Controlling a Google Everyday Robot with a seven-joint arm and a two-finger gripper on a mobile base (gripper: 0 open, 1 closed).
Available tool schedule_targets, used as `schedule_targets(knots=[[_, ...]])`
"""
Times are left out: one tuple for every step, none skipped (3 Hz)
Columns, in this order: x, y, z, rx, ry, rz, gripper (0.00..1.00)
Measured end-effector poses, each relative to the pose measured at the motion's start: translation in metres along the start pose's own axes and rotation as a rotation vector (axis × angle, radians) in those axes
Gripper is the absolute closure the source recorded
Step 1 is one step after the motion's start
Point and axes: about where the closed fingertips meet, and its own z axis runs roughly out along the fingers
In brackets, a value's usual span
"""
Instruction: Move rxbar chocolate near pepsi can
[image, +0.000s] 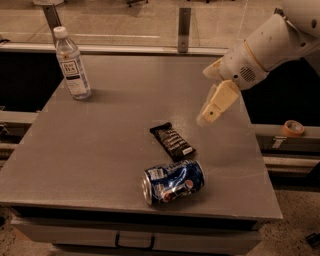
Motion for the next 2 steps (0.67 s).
schedule_targets(knots=[[-0.002, -0.068, -0.073, 0.329, -0.040, -0.081, 0.00], [-0.031, -0.121, -0.154, 0.619, -0.067, -0.212, 0.00]])
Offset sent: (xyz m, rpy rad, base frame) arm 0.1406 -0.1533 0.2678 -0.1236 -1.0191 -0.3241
